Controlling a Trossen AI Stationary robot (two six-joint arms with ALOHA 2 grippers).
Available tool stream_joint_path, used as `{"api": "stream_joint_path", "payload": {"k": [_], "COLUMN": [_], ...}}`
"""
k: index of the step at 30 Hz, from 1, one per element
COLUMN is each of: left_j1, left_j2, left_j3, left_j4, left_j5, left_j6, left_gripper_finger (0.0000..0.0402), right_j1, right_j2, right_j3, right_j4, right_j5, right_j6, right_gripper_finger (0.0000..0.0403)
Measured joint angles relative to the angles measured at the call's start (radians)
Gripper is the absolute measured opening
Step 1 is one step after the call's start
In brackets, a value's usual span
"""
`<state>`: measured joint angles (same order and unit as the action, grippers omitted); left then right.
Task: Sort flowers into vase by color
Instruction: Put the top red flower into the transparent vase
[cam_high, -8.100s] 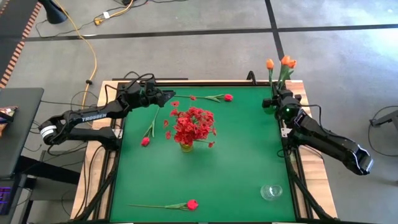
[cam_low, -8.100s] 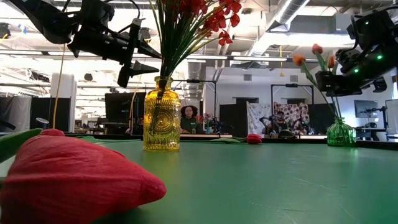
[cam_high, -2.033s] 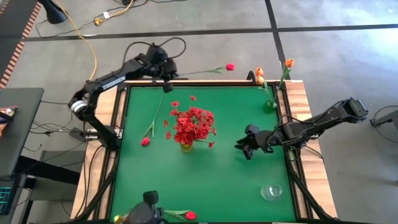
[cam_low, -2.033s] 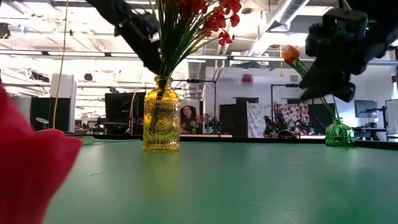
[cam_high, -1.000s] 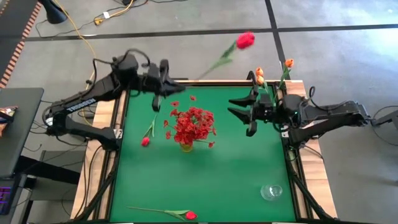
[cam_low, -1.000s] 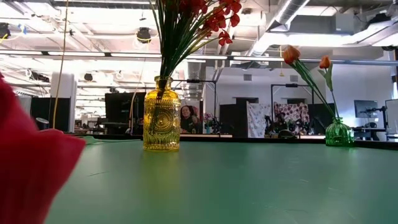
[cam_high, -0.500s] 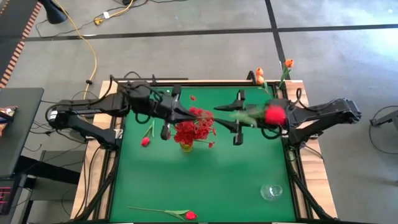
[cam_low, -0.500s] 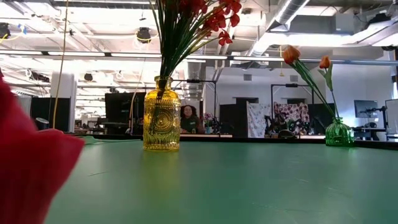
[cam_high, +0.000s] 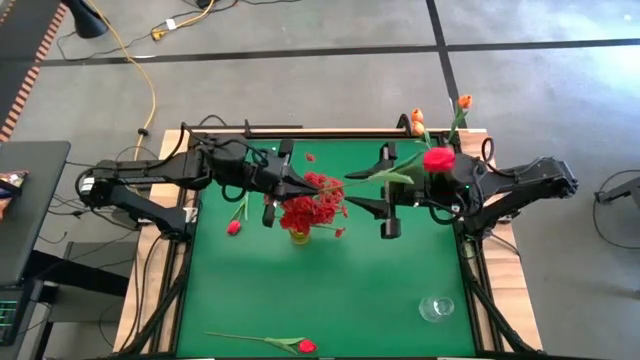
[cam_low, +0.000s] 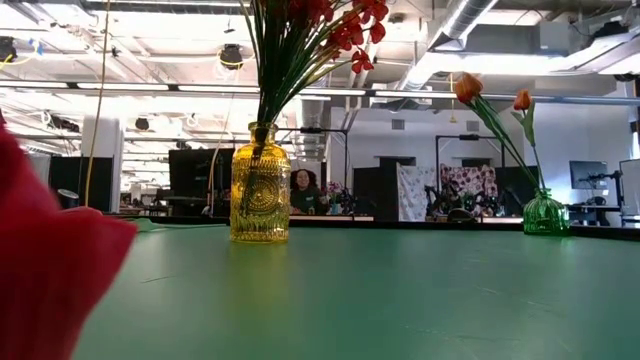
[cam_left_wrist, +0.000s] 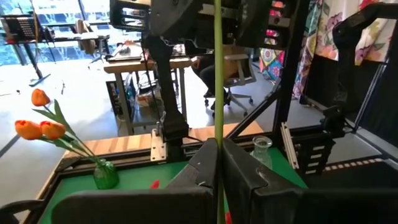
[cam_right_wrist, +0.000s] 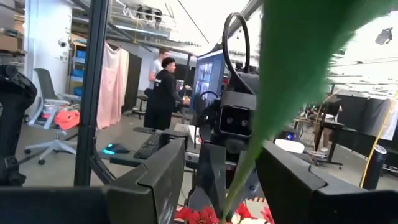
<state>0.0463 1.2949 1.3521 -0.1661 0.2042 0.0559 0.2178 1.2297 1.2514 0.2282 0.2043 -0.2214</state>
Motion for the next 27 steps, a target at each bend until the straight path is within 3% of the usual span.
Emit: {"api": "stream_joint_path", "payload": {"k": [8, 27], "left_j1": [0.0, 0.0], "left_j2": [0.0, 0.0], "left_j3": [0.0, 0.0], "left_j4": [0.0, 0.021], "left_j5": [-0.003, -0.003], "left_j6": [0.0, 0.0], "left_gripper_finger": [0.0, 0.0], "right_j1": [0.0, -0.004], "right_j2": [0.0, 0.0], "right_j3": [0.003, 0.003], "right_j4": [-0.009, -0.007], "right_j5": [0.001, 0.007], "right_j6": [0.002, -0.023], "right_gripper_finger": [0.0197, 0.0028]}}
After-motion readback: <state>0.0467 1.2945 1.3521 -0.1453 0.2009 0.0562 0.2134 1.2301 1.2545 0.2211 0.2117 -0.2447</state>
